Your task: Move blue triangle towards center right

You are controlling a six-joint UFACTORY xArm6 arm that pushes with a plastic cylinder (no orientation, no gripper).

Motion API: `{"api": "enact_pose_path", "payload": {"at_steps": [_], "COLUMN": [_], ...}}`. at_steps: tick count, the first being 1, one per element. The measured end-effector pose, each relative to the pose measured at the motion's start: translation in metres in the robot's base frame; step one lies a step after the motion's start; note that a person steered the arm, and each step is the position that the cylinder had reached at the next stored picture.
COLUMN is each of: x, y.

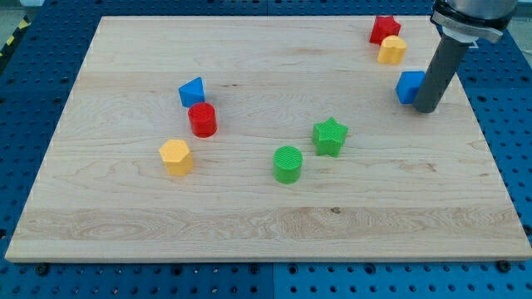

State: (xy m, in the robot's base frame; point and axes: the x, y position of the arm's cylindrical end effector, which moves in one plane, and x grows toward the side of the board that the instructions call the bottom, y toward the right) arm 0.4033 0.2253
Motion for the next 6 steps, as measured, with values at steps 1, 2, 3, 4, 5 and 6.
{"api": "enact_pose_path", "payload": {"at_steps": [1,2,3,4,5,6], "x": [-0.019,-0.031,-0.031,-0.027,-0.035,-0.053], "y": [0.000,0.000,-0.009,-0.081,-0.150,-0.223]}}
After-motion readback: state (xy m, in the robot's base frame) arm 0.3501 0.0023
